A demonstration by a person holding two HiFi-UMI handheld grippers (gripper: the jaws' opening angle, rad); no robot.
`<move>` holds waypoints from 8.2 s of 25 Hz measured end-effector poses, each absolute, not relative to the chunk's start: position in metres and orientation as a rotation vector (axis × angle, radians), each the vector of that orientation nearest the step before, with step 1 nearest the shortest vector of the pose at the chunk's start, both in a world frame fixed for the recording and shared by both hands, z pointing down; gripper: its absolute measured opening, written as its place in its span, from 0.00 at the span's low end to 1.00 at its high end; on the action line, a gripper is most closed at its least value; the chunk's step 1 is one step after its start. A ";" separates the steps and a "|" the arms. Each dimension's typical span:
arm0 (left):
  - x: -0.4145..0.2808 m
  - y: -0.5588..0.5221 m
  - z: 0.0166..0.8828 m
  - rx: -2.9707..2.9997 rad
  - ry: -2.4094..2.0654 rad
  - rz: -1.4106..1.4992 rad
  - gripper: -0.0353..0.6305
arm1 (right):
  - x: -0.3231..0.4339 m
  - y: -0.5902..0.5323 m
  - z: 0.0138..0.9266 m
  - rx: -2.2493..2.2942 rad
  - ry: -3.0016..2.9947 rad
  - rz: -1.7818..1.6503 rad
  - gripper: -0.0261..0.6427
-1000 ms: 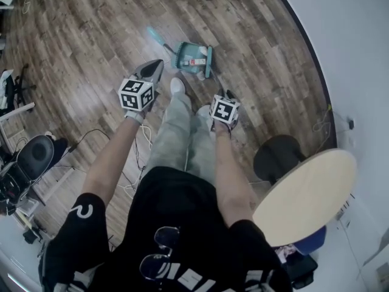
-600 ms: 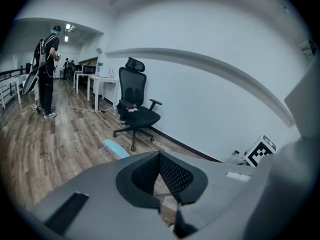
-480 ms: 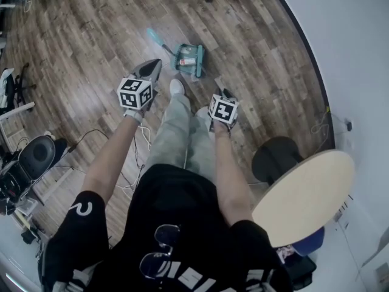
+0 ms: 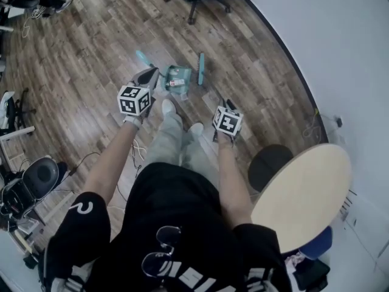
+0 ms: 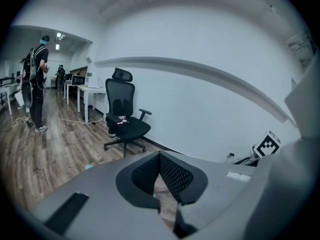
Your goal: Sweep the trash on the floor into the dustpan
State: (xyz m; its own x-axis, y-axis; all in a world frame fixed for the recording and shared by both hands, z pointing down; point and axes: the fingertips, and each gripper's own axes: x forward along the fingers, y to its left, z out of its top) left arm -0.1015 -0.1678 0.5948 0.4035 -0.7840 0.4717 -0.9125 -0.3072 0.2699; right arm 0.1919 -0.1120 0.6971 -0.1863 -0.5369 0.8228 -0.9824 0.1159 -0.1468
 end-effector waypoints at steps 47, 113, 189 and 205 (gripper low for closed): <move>-0.207 -0.007 0.589 2.382 -1.148 0.446 0.05 | 0.061 0.142 0.686 1.712 -1.644 1.081 0.17; -0.030 -0.138 0.509 2.559 -1.086 0.408 0.05 | 0.275 -0.014 0.594 2.004 -1.656 0.926 0.17; -0.219 -0.242 0.665 2.172 -1.167 0.411 0.05 | 0.056 -0.172 0.786 1.613 -1.635 1.062 0.17; -0.191 -0.246 0.662 2.199 -1.102 0.404 0.05 | 0.090 -0.112 0.793 1.586 -1.440 1.124 0.17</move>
